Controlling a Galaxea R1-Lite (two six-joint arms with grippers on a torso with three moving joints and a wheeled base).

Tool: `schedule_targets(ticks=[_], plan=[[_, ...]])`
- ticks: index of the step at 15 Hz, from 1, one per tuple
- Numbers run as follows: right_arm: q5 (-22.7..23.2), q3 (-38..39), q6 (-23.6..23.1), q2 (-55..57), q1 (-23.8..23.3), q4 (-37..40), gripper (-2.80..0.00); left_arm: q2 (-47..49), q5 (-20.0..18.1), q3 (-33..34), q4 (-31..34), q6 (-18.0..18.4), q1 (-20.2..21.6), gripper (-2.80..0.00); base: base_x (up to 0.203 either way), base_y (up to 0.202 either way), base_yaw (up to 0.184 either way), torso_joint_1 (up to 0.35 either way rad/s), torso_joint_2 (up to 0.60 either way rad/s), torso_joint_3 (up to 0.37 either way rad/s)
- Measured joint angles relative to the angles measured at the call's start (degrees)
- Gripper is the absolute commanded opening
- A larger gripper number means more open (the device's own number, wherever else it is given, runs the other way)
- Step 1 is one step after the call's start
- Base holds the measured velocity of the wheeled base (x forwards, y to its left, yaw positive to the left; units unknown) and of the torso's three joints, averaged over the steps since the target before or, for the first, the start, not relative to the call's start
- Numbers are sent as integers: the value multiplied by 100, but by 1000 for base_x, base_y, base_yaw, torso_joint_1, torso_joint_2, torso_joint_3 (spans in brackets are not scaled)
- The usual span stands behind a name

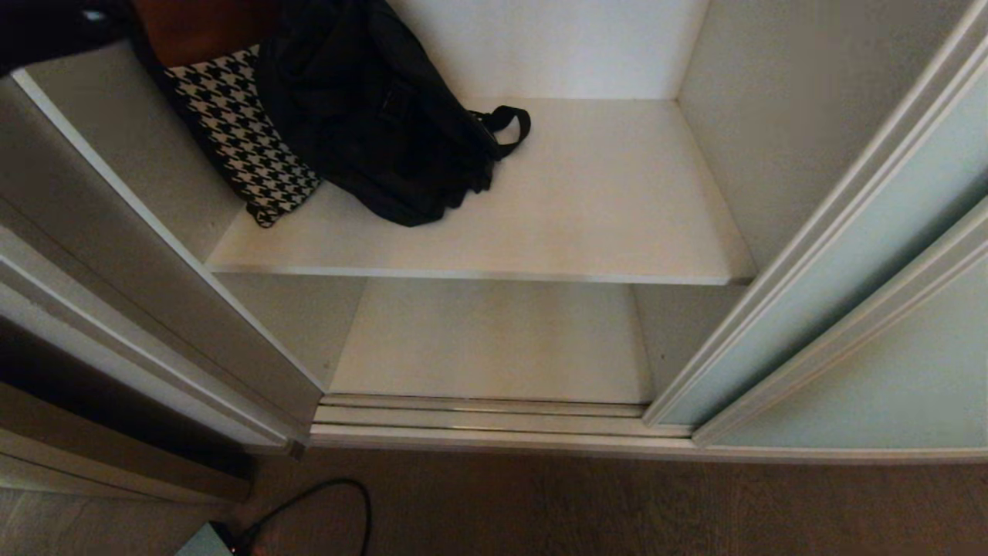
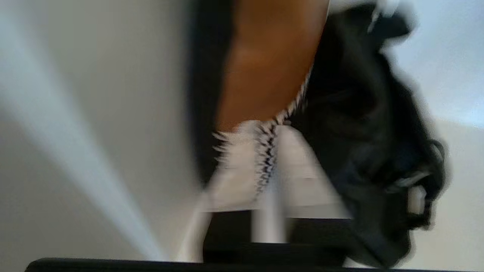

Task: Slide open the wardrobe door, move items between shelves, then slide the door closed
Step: Place the pillow on the lower shelf

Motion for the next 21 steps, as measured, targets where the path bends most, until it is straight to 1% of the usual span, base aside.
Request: schedule_targets(ticks=[1, 3, 4, 6, 9, 12, 17, 19, 21], plan=[[2, 0, 1, 0, 0, -2, -280, 378, -96, -153, -36, -17, -40, 0, 0, 0, 0, 0, 0, 0], [2, 0, 0, 0, 0, 1, -280, 998, -467, -311, -67, -62, -128, 0, 0, 0, 0, 0, 0, 0], [0, 0, -2, 0, 0, -2, -280, 1219, -589, -331, -54, -106, -176, 0, 0, 0, 0, 0, 0, 0], [2, 0, -2, 0, 0, 0, -280, 1538, -712, -406, -13, -360, -298, 0, 0, 0, 0, 0, 0, 0], [5, 0, -2, 0, 0, -2, -280, 1753, -738, -683, 101, -928, -380, 0, 0, 0, 0, 0, 0, 0], [5, 0, -2, 0, 0, -2, -280, 1808, -721, -865, 89, -1308, -458, 0, 0, 0, 0, 0, 0, 0], [4, 0, -2, 0, 0, -2, -280, 1479, -726, -691, -15, -1421, -489, 0, 0, 0, 0, 0, 0, 0], [2, 0, 0, 0, 0, 1, -280, 1370, -723, -534, -172, -1529, -547, 0, 0, 0, 0, 0, 0, 0], [2, 0, -5, 0, 0, -2, -280, 1381, -686, -487, -331, -1540, -590, 0, 0, 0, 0, 0, 0, 0]])
